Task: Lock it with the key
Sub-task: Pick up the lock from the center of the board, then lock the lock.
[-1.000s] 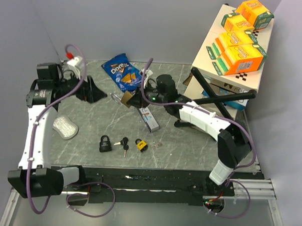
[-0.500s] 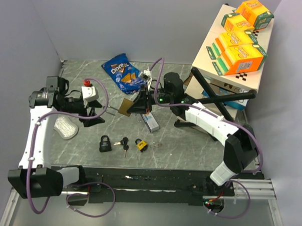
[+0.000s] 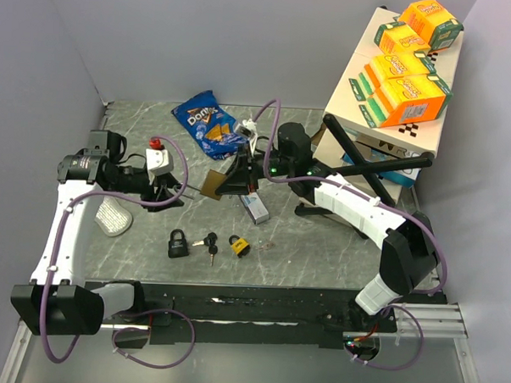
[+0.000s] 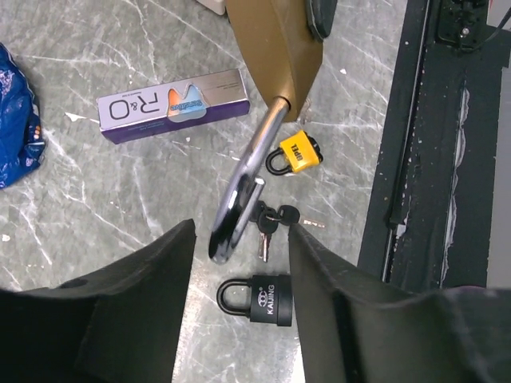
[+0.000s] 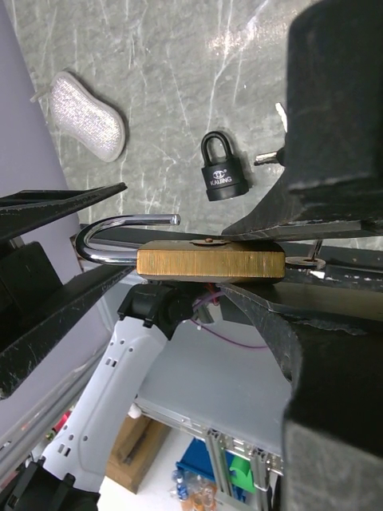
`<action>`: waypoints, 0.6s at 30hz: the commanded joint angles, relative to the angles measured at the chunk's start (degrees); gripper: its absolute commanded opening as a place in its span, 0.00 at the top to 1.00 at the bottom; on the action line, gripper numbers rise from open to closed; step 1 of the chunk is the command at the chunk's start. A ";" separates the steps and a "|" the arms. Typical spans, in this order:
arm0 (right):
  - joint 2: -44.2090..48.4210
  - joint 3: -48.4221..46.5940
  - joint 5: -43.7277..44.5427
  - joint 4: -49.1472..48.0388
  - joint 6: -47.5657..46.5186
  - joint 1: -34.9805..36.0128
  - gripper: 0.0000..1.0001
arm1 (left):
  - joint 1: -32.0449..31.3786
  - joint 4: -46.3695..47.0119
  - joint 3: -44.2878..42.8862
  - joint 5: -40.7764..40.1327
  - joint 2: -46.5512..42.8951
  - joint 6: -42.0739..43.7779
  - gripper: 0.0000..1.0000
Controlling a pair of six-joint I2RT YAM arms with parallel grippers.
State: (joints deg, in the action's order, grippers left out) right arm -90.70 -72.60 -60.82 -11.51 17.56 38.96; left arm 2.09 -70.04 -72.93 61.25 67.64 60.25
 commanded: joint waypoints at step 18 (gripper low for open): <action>2.98 -2.11 -1.33 -0.54 -2.53 0.42 0.24 | -0.86 5.26 -0.38 5.45 -1.72 -6.54 0.99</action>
State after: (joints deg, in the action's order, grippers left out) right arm -90.70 -72.60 -61.14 -10.22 15.59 38.85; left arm 1.37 -68.36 -72.86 62.06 67.57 56.27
